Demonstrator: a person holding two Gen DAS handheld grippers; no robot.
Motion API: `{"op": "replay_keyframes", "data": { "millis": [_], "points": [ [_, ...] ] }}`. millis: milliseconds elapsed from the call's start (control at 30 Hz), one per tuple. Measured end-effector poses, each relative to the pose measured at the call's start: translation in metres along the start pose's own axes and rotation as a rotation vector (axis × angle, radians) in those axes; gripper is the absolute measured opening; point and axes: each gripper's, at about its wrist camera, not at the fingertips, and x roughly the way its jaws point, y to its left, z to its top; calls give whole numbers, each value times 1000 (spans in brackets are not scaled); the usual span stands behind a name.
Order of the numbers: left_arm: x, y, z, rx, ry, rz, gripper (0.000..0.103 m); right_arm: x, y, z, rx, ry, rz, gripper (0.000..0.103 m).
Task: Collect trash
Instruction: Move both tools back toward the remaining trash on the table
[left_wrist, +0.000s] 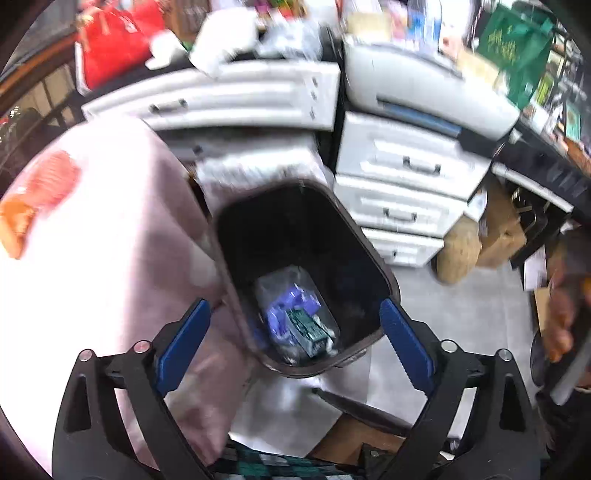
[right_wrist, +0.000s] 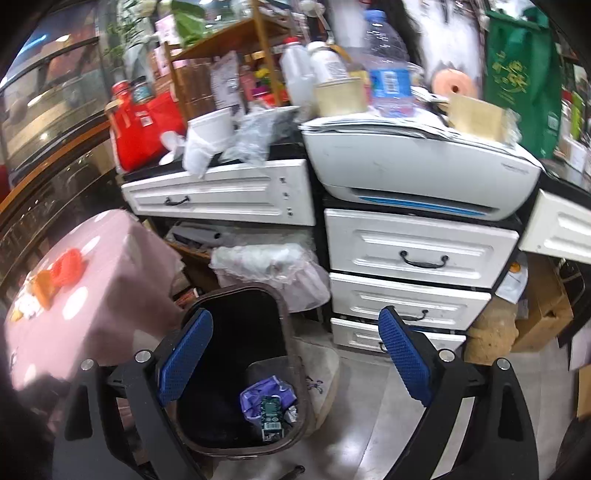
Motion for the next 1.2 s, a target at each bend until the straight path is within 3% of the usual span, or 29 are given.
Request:
{"op": "replay_keyframes", "data": {
  "millis": [167,433,833,967,1200],
  "points": [
    [-35,35,-6,-56,-74,64,94,4,40,-3,-85,17,68,89],
    [-68,103,-19,-193,-112,181,94,6,117,-3,-244,29,208,89],
    [-103,212,-48,-356,-132,351,94,24,213,4,-382,82,390,89],
    [-108,241,-44,-380,-152,384,94,38,248,9,-436,110,434,89],
    [-103,277,-31,-425,-174,362,94,73,309,15,-545,164,477,89]
  ]
}}
